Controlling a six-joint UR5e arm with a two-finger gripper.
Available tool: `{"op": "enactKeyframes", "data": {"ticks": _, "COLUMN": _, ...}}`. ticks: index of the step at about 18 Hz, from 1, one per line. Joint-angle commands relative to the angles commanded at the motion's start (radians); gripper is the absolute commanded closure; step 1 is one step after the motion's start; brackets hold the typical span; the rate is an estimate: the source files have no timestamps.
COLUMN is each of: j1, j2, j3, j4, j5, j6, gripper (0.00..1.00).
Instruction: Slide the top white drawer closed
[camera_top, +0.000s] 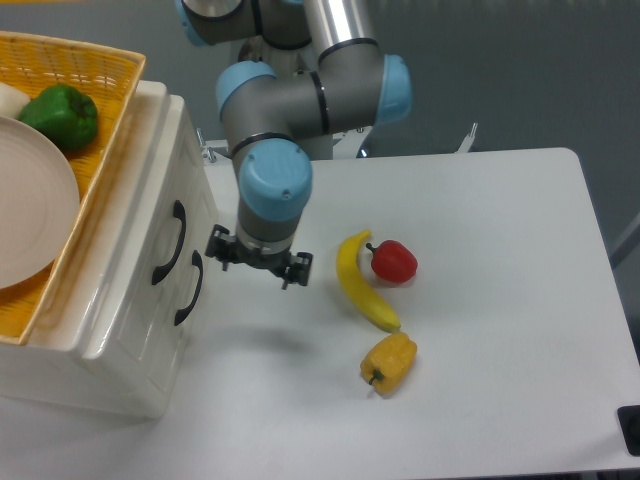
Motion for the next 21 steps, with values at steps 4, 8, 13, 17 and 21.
{"op": "enactKeyframes", "data": {"ticks": 4, "j1": 0.08, "j2": 0.008, "j3": 0.018, "j4": 0.0, "j5": 0.075, "j6": 0.234, "gripper": 0.0}}
{"op": "enactKeyframes", "data": {"ticks": 8, "j1": 0.179, "j2": 0.018, "j3": 0.034, "j4": -0.002, "j5": 0.14, "j6": 0.38, "gripper": 0.0}}
{"op": "enactKeyframes", "data": {"ticks": 13, "j1": 0.316, "j2": 0.008, "j3": 0.048, "j4": 0.005, "j5": 0.152, "j6": 0.705, "gripper": 0.0}}
{"op": "enactKeyframes", "data": {"ticks": 17, "j1": 0.396, "j2": -0.003, "j3": 0.049, "j4": 0.012, "j5": 0.202, "j6": 0.844, "gripper": 0.0}}
{"op": "enactKeyframes", "data": {"ticks": 21, "j1": 0.469, "j2": 0.005, "j3": 0.049, "j4": 0.014, "j5": 0.203, "j6": 0.948, "gripper": 0.0}}
